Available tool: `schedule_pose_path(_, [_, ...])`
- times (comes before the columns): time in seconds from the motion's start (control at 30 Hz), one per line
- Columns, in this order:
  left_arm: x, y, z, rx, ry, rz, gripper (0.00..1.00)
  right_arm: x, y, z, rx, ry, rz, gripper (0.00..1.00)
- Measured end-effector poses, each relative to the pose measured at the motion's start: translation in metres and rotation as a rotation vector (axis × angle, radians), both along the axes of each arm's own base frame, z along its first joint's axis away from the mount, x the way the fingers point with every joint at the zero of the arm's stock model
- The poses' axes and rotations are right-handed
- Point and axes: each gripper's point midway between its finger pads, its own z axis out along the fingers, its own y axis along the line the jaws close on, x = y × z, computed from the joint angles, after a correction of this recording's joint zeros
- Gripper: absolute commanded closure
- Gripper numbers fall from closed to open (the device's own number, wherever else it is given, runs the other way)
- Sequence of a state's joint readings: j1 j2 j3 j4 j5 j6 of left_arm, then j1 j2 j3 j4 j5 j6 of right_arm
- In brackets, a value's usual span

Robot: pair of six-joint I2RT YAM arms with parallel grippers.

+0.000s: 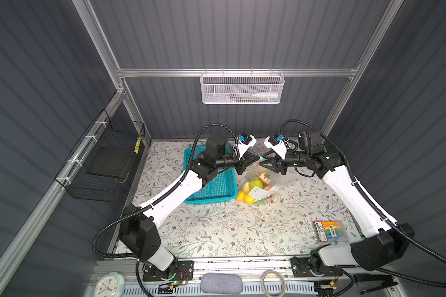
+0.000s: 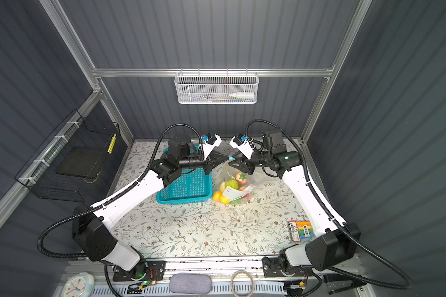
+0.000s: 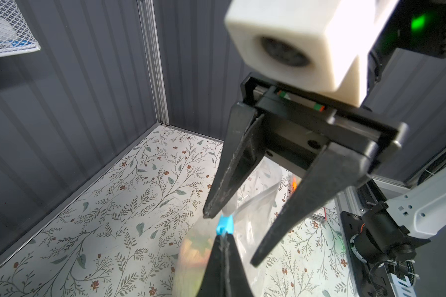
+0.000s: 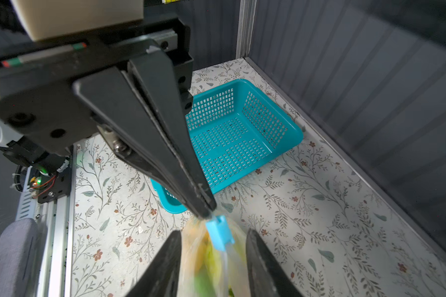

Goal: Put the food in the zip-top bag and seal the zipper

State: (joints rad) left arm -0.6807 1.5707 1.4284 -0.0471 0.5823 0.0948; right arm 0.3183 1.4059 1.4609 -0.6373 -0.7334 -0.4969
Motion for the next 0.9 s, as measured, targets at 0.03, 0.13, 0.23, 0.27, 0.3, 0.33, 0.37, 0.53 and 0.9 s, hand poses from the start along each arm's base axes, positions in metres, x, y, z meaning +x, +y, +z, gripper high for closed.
schedule_pose_path(0.03, [-0.001,0.0,0.0,0.001,0.002,-0.003,1.0,0.001,0.0,0.0,0.002,-0.001,0.0,0.7])
schedule_pose_path(0.13, [-0.002,0.0,-0.001,0.002,0.006,-0.009,1.0,0.002,0.001,0.003,0.011,-0.013,0.006,0.8])
schedule_pose_path(0.23, [-0.002,0.0,0.0,0.001,0.005,-0.009,1.0,0.0,0.003,0.005,0.025,-0.011,0.017,0.91])
schedule_pose_path(0.27, [-0.001,0.0,0.0,0.001,0.005,-0.008,1.0,0.0,0.003,0.005,0.028,-0.009,0.017,0.93])
schedule_pose_path(0.3, [-0.001,0.0,-0.001,0.001,0.005,-0.007,1.0,0.0,0.003,0.004,0.031,-0.008,0.018,0.96])
schedule_pose_path(0.33, [0.0,0.0,-0.001,0.002,0.005,-0.004,1.0,0.0,0.004,0.004,0.036,-0.006,0.021,0.98])
schedule_pose_path(0.37, [0.0,0.001,-0.001,0.003,0.004,0.001,1.0,0.0,0.004,0.004,0.038,-0.005,0.019,0.99])
schedule_pose_path(0.53, [0.007,0.003,-0.002,0.012,-0.002,0.042,1.0,0.003,0.003,0.001,0.046,-0.014,-0.001,1.0])
schedule_pose_path(0.9, [0.01,0.001,-0.004,0.02,-0.013,0.075,1.0,0.004,-0.001,-0.001,0.061,-0.013,-0.052,1.0])
